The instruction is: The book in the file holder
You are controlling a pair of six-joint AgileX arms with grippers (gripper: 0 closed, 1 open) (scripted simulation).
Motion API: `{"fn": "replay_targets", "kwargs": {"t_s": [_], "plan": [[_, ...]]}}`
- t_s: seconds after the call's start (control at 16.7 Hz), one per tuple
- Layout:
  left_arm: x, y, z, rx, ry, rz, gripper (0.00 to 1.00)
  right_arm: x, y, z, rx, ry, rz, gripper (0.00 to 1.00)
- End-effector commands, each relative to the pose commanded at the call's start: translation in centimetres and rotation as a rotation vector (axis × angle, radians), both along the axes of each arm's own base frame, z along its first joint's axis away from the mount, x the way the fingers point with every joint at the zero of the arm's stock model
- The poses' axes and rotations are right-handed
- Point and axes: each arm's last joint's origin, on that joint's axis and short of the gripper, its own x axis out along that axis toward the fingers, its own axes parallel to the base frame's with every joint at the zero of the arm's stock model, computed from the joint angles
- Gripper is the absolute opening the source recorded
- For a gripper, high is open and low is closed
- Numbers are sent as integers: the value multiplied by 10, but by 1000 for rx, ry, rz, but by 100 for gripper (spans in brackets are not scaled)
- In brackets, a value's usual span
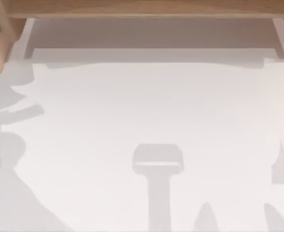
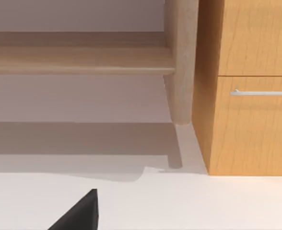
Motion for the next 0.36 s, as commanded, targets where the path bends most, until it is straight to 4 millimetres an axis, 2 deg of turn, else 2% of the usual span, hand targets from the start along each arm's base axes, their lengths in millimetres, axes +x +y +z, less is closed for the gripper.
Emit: {"fn": "replay_targets", "kwargs": {"t_s": [0.36], "plan": [[0, 0, 0, 0, 0, 0, 100, 0, 0, 0, 0, 0, 0, 100]]}}
